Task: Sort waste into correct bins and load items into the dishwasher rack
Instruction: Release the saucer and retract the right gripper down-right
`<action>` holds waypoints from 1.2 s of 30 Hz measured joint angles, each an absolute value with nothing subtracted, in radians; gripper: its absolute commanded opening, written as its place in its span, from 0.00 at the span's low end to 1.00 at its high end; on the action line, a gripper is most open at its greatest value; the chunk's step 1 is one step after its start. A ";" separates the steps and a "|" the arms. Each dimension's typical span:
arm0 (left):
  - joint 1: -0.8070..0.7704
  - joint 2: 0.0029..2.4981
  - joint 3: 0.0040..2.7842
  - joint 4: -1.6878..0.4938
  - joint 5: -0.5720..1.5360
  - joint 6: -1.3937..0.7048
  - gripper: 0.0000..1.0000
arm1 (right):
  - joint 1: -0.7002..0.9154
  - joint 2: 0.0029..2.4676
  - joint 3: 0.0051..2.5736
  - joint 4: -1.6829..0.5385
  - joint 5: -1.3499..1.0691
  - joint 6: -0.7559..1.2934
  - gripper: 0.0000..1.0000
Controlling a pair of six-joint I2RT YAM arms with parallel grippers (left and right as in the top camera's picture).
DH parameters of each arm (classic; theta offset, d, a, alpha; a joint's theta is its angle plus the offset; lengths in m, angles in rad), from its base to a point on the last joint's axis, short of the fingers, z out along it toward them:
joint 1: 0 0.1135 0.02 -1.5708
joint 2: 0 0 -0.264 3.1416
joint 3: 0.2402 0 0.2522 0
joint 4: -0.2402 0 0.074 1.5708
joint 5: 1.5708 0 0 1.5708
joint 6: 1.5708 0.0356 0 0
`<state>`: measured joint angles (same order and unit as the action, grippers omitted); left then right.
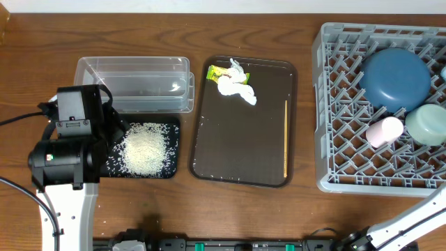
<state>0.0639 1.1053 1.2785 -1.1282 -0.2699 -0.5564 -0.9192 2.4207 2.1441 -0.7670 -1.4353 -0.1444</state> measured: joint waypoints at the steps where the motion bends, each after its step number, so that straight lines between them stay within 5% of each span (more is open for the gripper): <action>1: 0.064 1.105 1.279 -1.128 -0.270 -0.556 0.91 | -0.917 2.421 2.144 -0.759 -1.436 -0.137 0.01; 27: 0.064 1.105 1.279 -1.128 -0.270 -0.556 0.91 | -0.894 2.419 2.146 -0.826 -1.235 -0.030 0.02; 36: 0.064 1.105 1.279 -1.128 -0.270 -0.556 0.91 | -0.904 2.385 2.146 -0.984 -0.817 -0.003 0.12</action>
<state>0.0639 1.1053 1.2785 -1.1278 -0.2699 -0.5564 -0.9035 2.3848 2.1456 -0.9840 -0.8165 -0.0029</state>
